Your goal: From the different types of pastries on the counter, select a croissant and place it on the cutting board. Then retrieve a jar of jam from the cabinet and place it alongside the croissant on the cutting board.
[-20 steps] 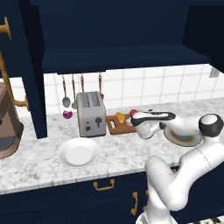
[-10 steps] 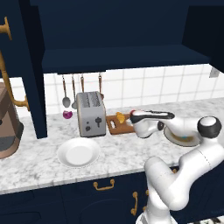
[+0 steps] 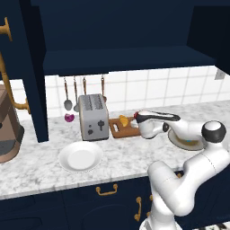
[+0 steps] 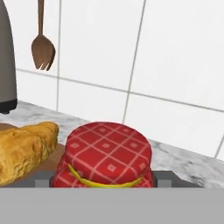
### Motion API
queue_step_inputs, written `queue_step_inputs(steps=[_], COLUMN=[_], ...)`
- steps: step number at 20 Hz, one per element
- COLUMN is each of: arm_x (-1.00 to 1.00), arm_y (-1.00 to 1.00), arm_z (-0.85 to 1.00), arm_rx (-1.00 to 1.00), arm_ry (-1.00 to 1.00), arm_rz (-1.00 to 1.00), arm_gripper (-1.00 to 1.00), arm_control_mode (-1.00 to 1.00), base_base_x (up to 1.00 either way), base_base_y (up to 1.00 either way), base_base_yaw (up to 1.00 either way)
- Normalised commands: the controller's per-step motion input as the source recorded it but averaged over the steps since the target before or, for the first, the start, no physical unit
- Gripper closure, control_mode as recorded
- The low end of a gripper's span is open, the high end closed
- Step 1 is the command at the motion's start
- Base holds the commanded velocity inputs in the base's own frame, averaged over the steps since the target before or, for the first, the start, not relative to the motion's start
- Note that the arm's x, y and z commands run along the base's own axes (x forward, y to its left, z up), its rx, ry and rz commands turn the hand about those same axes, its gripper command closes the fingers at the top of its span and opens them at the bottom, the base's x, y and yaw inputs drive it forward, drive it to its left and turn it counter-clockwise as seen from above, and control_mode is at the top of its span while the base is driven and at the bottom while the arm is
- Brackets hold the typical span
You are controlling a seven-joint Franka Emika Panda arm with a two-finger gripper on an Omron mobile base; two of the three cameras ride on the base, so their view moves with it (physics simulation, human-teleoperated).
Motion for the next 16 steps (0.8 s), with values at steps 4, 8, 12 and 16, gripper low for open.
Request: queue_step_inputs(steps=[4, 8, 12, 16], arm_x=[0.00, 0.00, -0.32, -0.72], arm_y=[-0.04, 0.00, 0.00, -0.01], arm_z=[-0.12, -0.02, 0.00, 0.00], arm_rx=[0.00, 0.00, 0.05, 0.09], arm_ry=[0.00, 0.00, 0.00, 0.00], arm_rz=[0.00, 0.00, -0.01, -0.05], arm_gripper=[-1.00, -1.00, -1.00, -1.00], arm_control_mode=[-1.00, -1.00, -1.00, -1.00], base_base_x=[0.00, 0.00, 0.00, 0.00], base_base_y=[0.00, 0.00, 0.00, 0.00], base_base_yaw=[0.00, 0.00, 0.00, 0.00])
